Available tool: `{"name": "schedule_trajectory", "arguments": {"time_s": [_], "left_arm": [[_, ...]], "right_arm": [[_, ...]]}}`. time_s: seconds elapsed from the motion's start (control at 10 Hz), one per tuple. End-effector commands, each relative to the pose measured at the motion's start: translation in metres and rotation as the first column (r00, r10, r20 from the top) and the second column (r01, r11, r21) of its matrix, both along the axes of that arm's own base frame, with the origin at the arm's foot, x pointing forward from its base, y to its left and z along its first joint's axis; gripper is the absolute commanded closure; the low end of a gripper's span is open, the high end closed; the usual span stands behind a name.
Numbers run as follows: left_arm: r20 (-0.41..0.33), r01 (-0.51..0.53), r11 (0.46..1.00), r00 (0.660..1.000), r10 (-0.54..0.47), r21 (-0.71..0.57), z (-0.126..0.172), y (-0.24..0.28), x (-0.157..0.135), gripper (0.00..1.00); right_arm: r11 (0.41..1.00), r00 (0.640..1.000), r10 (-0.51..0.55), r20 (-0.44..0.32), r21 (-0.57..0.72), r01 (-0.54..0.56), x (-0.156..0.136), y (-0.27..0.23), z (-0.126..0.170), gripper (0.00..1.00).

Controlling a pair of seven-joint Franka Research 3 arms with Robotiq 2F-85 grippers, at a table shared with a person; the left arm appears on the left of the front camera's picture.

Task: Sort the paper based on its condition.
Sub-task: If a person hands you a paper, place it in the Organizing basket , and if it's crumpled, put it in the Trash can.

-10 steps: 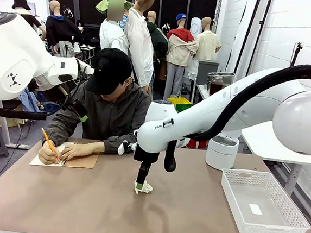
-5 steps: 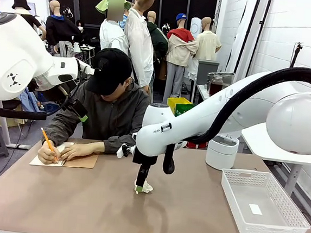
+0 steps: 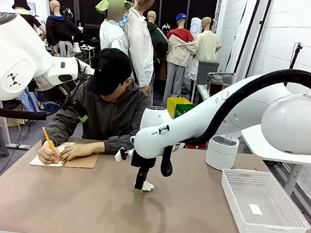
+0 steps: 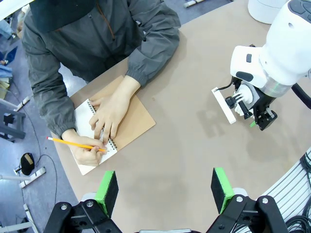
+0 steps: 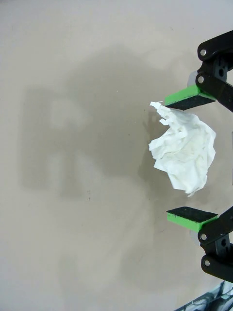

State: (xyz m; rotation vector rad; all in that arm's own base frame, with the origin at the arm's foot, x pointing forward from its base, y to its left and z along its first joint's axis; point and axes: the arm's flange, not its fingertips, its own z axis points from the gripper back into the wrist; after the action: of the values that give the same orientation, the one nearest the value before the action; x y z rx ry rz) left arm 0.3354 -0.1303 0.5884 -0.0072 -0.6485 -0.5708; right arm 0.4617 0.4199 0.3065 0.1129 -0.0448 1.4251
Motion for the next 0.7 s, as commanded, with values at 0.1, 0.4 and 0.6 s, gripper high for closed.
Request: {"name": "schedule_trajectory", "arguments": {"time_s": [0.1,0.4,0.6], "left_arm": [[-0.001,-0.001,1.0,1.0,0.001,0.0,0.0015,0.0005,0.0007,0.0],[-0.001,-0.001,1.0,1.0,0.001,0.0,0.0015,0.0005,0.0007,0.0],[-0.001,-0.001,1.0,1.0,0.001,0.0,0.0015,0.0005,0.0007,0.0]], "right_arm": [[0.999,1.0,-0.012,0.011,-0.051,0.013,0.0028,0.0057,0.0033,0.0],[0.998,1.0,-0.029,-0.007,-0.053,0.029,0.0031,0.004,0.0022,0.18],[0.998,0.999,-0.035,-0.01,-0.051,0.034,0.0039,0.0036,0.0004,0.36]]}}
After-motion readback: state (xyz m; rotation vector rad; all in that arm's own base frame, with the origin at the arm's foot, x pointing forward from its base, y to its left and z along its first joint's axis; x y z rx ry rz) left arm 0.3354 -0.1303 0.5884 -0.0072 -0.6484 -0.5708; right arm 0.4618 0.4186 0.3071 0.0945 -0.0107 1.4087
